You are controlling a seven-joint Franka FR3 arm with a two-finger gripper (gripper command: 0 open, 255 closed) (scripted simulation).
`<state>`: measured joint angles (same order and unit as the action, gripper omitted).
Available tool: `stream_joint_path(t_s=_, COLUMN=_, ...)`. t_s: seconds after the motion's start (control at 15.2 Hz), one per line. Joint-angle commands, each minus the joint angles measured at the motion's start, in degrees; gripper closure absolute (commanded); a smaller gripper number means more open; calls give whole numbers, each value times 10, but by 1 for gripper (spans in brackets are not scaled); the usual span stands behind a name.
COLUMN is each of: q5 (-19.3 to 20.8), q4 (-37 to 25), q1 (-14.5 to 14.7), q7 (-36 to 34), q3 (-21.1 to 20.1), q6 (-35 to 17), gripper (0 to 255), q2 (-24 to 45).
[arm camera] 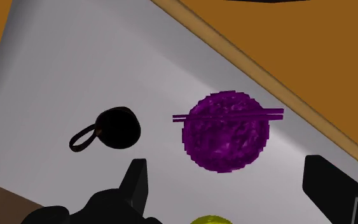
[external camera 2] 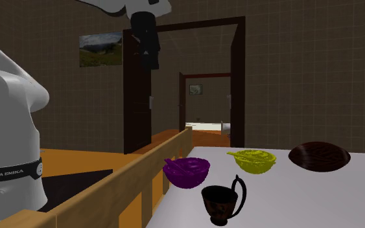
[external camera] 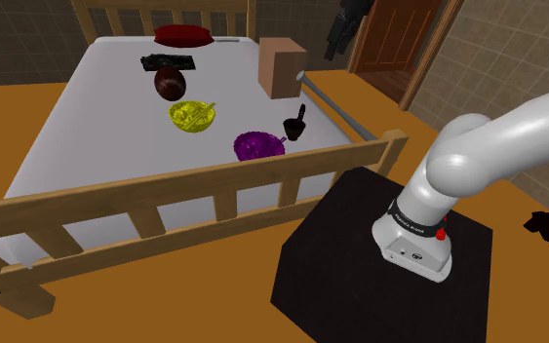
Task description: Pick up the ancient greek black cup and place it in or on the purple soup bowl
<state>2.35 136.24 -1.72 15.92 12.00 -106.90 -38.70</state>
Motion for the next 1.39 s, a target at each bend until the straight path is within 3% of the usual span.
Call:
stream_joint_path(t_s=0.0, q5=1, q4=11, q1=-1, q7=23, q3=22, q6=-36, gripper=0, q2=27)
stream_joint_path(t_s=0.33, q5=-8, q4=11, q1=4, q7=84, q3=75, q6=-109, gripper=0, q2=108)
stream_joint_path(t_s=0.66, q5=-42, q4=-9, q1=16, q7=156, q3=129, q6=-174, gripper=0, q2=206)
stream_joint_path(t_s=1.06, q5=-133, q4=-60, q1=31, q7=269, q3=184, q6=-229, gripper=0, q2=346)
stream_joint_path(t_s=1.32, q5=-217, q4=-112, q1=20, q7=354, q3=196, q6=-243, gripper=0, q2=450)
